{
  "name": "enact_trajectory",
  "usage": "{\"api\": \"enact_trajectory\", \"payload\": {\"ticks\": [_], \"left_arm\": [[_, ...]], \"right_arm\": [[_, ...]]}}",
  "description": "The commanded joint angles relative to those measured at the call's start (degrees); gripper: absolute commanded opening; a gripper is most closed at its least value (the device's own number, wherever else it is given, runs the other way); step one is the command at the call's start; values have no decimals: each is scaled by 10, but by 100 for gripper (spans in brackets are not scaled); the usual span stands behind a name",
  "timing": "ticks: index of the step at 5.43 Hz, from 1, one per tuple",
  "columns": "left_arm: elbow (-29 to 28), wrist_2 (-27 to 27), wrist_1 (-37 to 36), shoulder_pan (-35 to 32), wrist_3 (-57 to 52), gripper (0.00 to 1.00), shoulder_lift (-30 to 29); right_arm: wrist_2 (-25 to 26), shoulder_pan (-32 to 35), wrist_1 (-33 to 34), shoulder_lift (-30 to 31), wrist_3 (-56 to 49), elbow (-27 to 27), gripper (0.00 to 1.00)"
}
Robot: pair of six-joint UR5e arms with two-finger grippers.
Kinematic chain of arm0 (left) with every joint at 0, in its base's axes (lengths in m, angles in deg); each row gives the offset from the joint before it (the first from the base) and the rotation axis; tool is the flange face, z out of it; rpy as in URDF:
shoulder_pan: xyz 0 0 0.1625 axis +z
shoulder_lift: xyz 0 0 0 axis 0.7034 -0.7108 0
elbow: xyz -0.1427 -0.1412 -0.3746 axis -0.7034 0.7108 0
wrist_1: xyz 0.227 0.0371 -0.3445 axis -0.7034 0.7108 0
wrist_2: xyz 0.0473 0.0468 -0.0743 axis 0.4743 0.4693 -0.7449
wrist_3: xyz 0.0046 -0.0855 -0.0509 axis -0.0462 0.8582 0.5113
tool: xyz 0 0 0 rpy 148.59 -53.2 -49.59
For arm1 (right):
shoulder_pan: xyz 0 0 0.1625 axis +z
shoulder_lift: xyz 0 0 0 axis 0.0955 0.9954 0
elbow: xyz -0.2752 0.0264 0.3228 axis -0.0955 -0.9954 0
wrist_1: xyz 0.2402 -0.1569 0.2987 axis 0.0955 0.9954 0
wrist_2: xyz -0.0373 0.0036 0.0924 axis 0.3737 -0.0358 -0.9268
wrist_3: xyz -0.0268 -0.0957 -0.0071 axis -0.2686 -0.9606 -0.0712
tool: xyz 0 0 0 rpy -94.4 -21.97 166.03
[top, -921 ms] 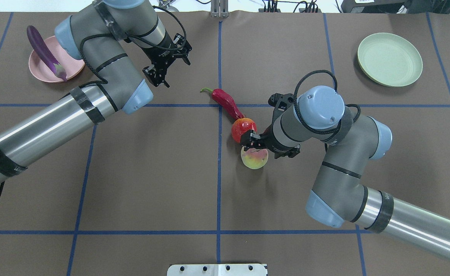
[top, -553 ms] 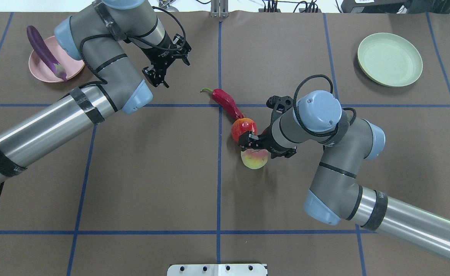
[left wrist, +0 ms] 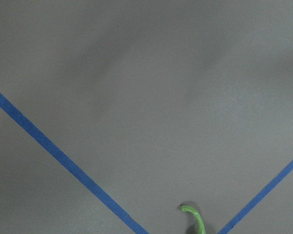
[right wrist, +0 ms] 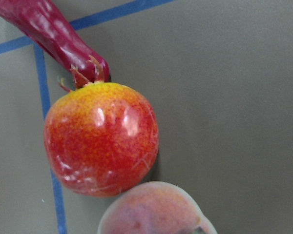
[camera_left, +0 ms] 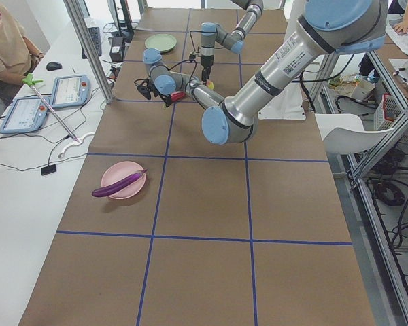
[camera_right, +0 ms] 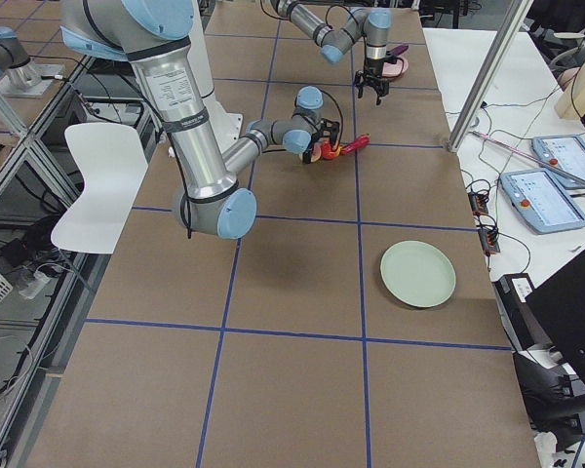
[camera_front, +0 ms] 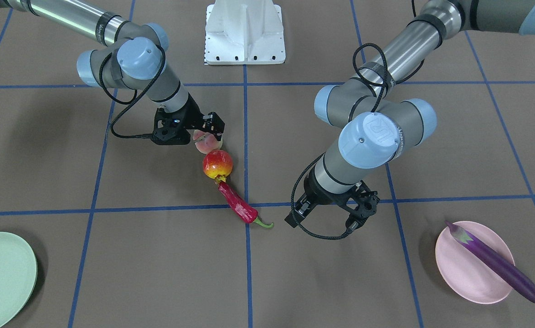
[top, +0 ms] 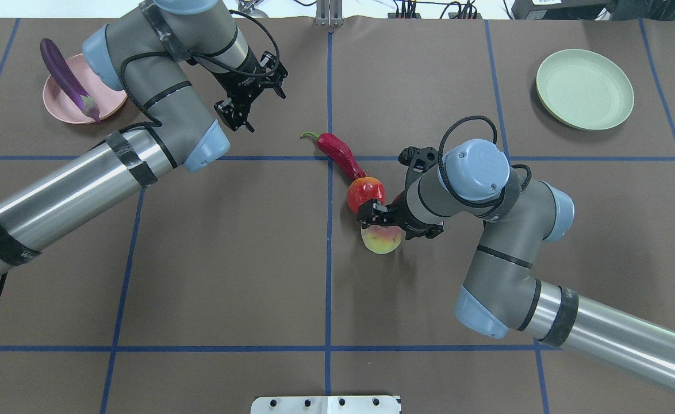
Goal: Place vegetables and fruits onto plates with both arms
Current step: 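Grasp the peach with the right gripper while the left lowers to the chili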
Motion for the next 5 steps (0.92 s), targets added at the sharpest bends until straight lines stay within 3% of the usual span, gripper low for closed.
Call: {"api": "enact_trajectory", "payload": {"ticks": [1,2,3,4,5], "left_arm": [[-1,0,0,13,20,100,-5],[-3,0,0,19,24,100,-12],[-8,0,0,30,46,100,-19],[-16,11,0,43,51,100,-33],[-59,60,2,64,69,100,-69]], "right_arm": [[-1,-1,-1,-3,16,-1,61],[-1,-1,-1,-5,23,-1,15],[-1,0,-2,-5,24,4,0],[-8,21,-1,-8,23,29,0],[-46,72,6,-2,16,39,0]]}}
